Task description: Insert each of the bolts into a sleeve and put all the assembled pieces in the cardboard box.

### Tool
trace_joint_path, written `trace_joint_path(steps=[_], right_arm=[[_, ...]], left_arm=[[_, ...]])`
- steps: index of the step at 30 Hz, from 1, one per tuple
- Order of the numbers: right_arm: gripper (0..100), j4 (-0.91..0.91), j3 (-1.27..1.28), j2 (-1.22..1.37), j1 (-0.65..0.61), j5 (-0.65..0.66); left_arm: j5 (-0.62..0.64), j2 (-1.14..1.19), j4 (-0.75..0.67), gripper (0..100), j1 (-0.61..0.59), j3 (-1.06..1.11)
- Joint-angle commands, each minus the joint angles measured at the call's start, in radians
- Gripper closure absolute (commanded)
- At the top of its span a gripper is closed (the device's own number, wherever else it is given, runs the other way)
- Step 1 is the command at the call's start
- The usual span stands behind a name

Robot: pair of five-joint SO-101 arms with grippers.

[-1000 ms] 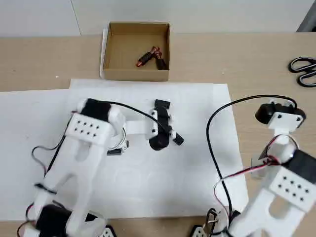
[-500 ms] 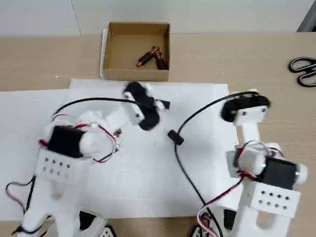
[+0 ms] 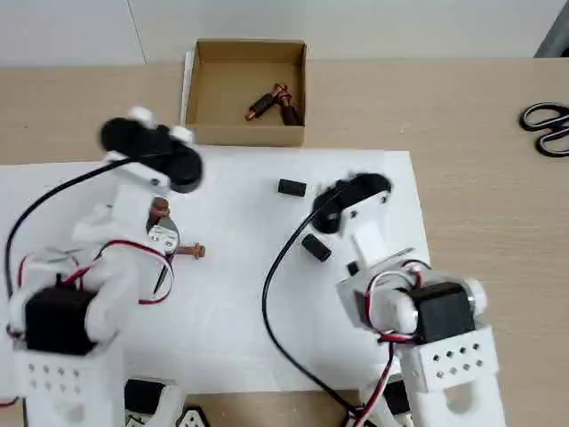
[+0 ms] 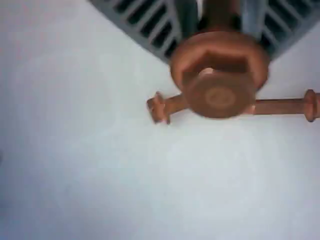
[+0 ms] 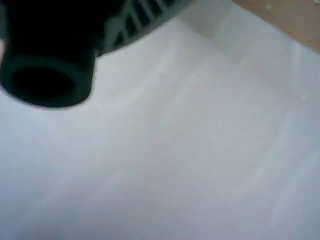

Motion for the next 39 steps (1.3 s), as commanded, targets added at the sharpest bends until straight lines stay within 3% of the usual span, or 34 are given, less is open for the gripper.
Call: trace_joint_path(steps=[1, 7, 10, 19, 29, 39], right_arm=[[99.5, -0.024, 0.000, -0.018, -0.031, -0.060], [99.5, -0.085, 0.000, -0.028, -0.038, -0.328], [99.5, -0.173, 0.006, -0.090, -0.082, -0.381], [99.5, -0.432, 0.238, -0.424, -0.351, -0.387], [99.5, -0.558, 0.437, -0.601, -0.377, -0.298], [99.5, -0.668, 0.603, -0.674, -0.453, -0.239]], left_arm=[[0.133, -0.077, -0.026, 100, -0.005, -0.047], [0.252, -0.137, -0.028, 100, -0.003, -0.022], [0.385, -0.164, -0.034, 100, -0.003, -0.019], [0.617, -0.311, -0.100, 100, 0.061, -0.013], [0.703, -0.344, -0.147, 100, 0.094, 0.021], [0.806, -0.345, -0.341, 100, 0.325, 0.082]])
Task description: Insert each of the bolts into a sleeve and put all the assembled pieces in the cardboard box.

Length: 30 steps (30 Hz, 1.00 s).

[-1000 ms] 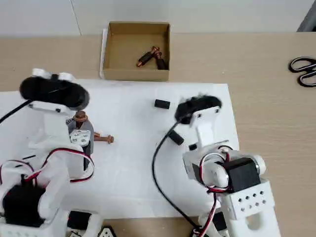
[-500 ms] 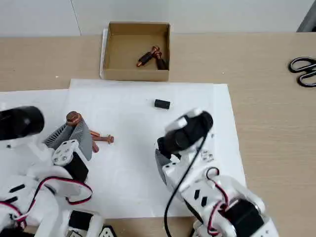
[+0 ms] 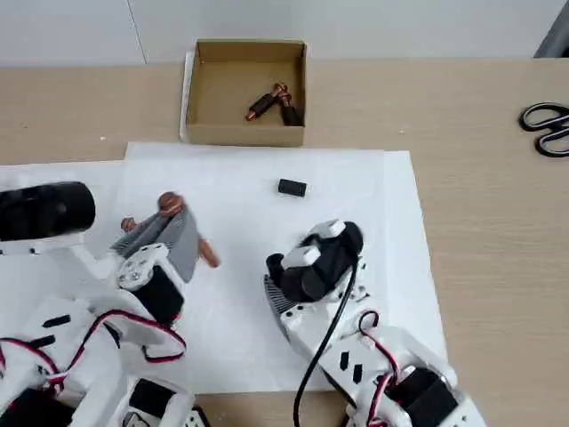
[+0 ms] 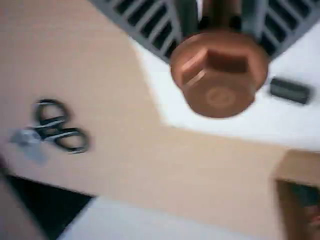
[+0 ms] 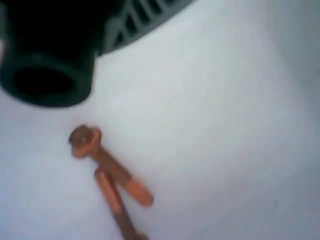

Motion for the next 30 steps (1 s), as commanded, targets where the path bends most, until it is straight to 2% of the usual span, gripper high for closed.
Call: trace_joint_path(steps=[1, 5, 13, 18, 24, 30], right_arm=[[99.5, -0.064, 0.035, -0.038, -0.033, 0.044], [99.5, -0.122, 0.091, -0.076, -0.044, 0.046], [99.5, -0.125, 0.095, -0.084, -0.045, 0.048], [99.5, -0.154, 0.095, -0.084, -0.045, 0.048], [99.5, -0.153, 0.094, -0.084, -0.045, 0.048], [99.5, -0.153, 0.092, -0.084, -0.045, 0.048]], left_arm=[[0.014, -0.002, -0.091, 100, 0.032, -0.004], [0.014, -0.003, -0.129, 100, 0.038, 0.030], [0.012, -0.008, -0.141, 100, 0.040, 0.140], [0.012, -0.008, -0.206, 100, 0.041, 0.214], [0.012, -0.006, -0.290, 100, 0.124, 0.294], [0.012, -0.002, -0.316, 100, 0.137, 0.329]])
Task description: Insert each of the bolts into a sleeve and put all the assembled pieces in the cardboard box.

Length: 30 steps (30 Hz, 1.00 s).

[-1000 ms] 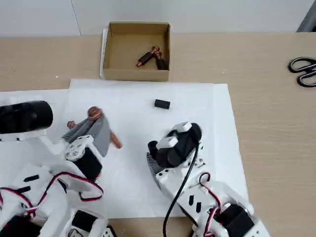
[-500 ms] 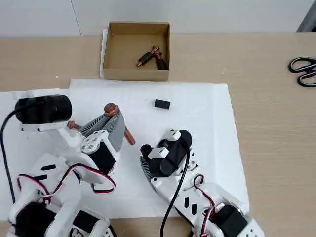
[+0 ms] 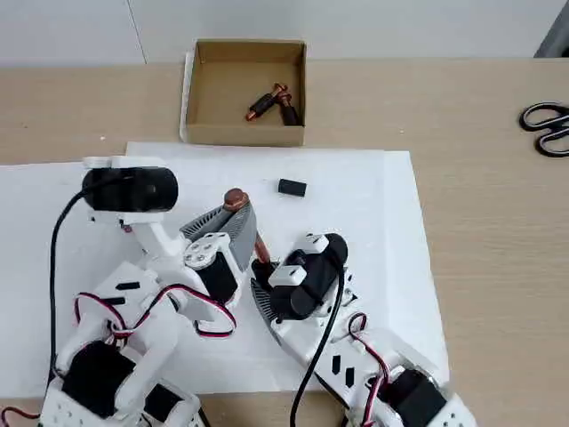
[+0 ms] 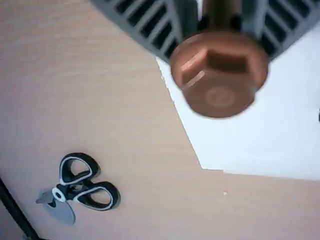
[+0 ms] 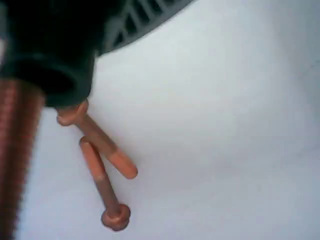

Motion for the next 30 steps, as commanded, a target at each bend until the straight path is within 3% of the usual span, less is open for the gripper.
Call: trace_joint_path(steps=[1, 6, 30], right_arm=[[99.5, -0.025, -0.018, -0.012, -0.007, 0.009], [99.5, -0.019, -0.034, -0.012, -0.002, 0.009], [99.5, -0.018, -0.086, -0.007, -0.001, 0.011]], left_arm=[[0.002, -0.009, -0.029, 100, 0.005, -0.004], [-0.058, -0.012, -0.011, 100, -0.003, -0.010], [-0.060, -0.012, 0.009, 100, 0.005, 0.045]])
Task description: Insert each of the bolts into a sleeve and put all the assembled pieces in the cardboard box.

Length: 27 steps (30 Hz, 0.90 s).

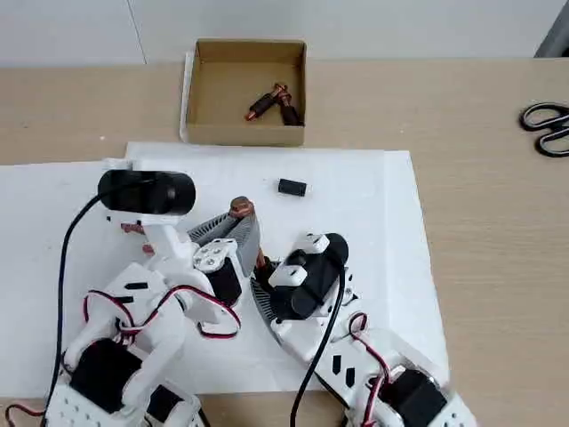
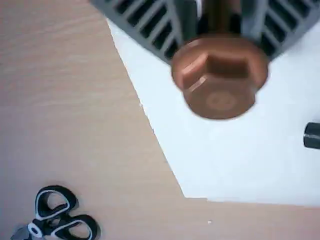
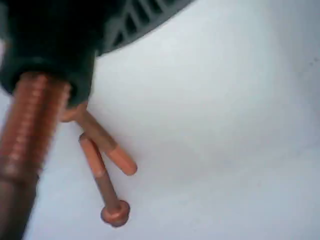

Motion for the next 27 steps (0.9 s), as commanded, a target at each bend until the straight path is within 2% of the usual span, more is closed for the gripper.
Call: trace_joint_path(steps=[1, 6, 11, 18, 24, 27], right_arm=[[99.5, -0.018, -0.072, -0.008, 0.001, 0.011], [99.5, -0.025, -0.072, -0.008, 0.001, 0.011], [99.5, -0.025, -0.072, -0.012, 0.001, 0.012], [99.5, -0.025, -0.077, -0.013, 0.036, 0.012], [99.5, -0.025, -0.115, -0.008, 0.048, 0.080], [99.5, -0.025, -0.115, -0.012, 0.048, 0.081]], left_arm=[[-0.009, -0.012, 0.000, 100, 0.002, -0.004], [-0.009, -0.012, 0.012, 100, 0.021, 0.018], [-0.009, -0.014, 0.100, 100, 0.089, 0.022], [-0.060, -0.014, 0.186, 100, 0.094, 0.022], [-0.081, -0.012, 0.255, 100, 0.097, 0.027], [-0.081, -0.012, 0.264, 100, 0.140, 0.079]])
